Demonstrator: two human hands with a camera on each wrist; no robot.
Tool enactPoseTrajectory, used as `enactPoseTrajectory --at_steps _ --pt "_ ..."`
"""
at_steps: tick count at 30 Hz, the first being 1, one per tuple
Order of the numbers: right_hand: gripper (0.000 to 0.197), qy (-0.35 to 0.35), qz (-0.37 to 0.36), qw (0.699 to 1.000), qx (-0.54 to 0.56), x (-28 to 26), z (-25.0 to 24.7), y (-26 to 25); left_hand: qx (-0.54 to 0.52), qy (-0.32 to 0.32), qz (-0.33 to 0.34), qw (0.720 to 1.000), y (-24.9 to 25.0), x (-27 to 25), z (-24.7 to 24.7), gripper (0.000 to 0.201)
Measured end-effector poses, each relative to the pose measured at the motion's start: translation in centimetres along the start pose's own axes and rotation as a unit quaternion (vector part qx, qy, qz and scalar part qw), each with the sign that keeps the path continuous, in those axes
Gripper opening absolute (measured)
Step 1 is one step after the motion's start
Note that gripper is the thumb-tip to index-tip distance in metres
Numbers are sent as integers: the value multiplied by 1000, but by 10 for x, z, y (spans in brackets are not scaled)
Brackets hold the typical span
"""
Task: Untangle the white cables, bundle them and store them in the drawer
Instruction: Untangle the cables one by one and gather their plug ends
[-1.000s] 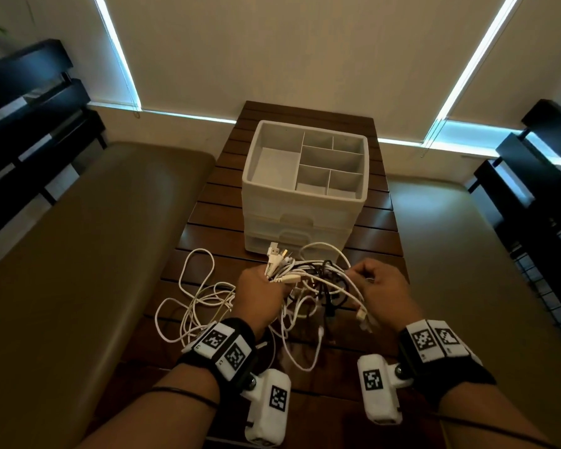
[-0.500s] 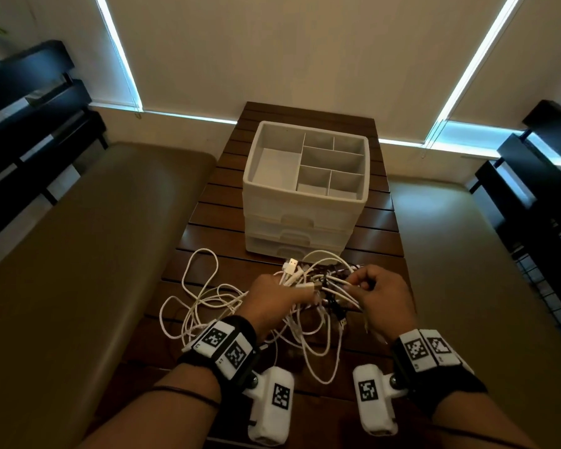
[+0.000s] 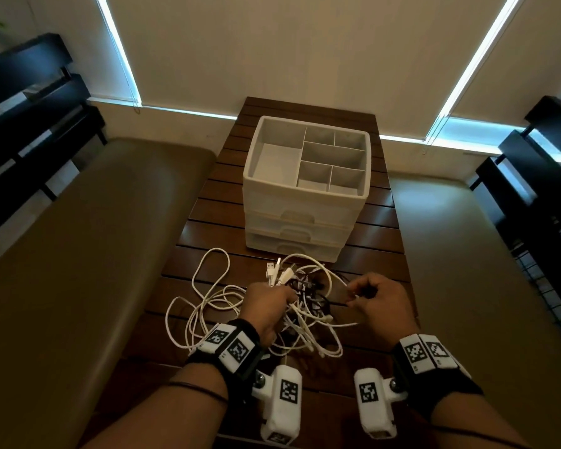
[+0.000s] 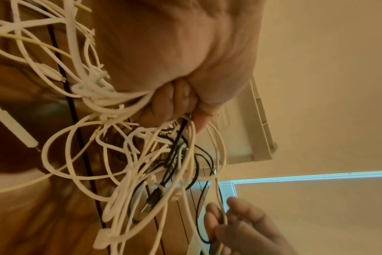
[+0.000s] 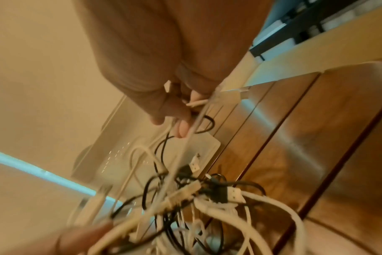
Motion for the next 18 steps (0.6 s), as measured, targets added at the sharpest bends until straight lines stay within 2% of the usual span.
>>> enactPoseTrajectory --at_steps 2,5,7,10,11,13,15,18 --pt "33 -13 20 1000 -11 2 -5 8 22 -14 -8 1000 -1 4 -3 8" --pt "24 -99 40 993 -41 1 1 7 35 -39 -17 998 -5 6 -4 14" --pt "18 -73 37 996 -24 4 5 0 38 -35 -9 999 -6 7 -4 19" --pt "35 -41 31 999 10 11 17 -11 62 -37 13 997 -7 7 -3 25" --pt "30 -56 33 998 -9 15 22 -15 80 -44 25 995 -8 6 -3 25" --pt "7 -83 25 995 -51 24 25 -21 125 -51 59 989 -8 0 -3 21" --pt "10 -61 24 997 -33 33 16 -20 136 -22 109 984 1 -8 -10 19" --pt "17 4 29 999 -12 41 -12 -11 87 65 153 982 36 -16 -42 19"
Point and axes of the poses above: each hand's wrist, its own x-axis towards the middle knuckle, its own z-axis out of the palm, y = z × x, the point moved 2 cm from there along x, towards the middle knuckle, and after that the axes turned 14 degrees about -z, right-handed, at the moved point
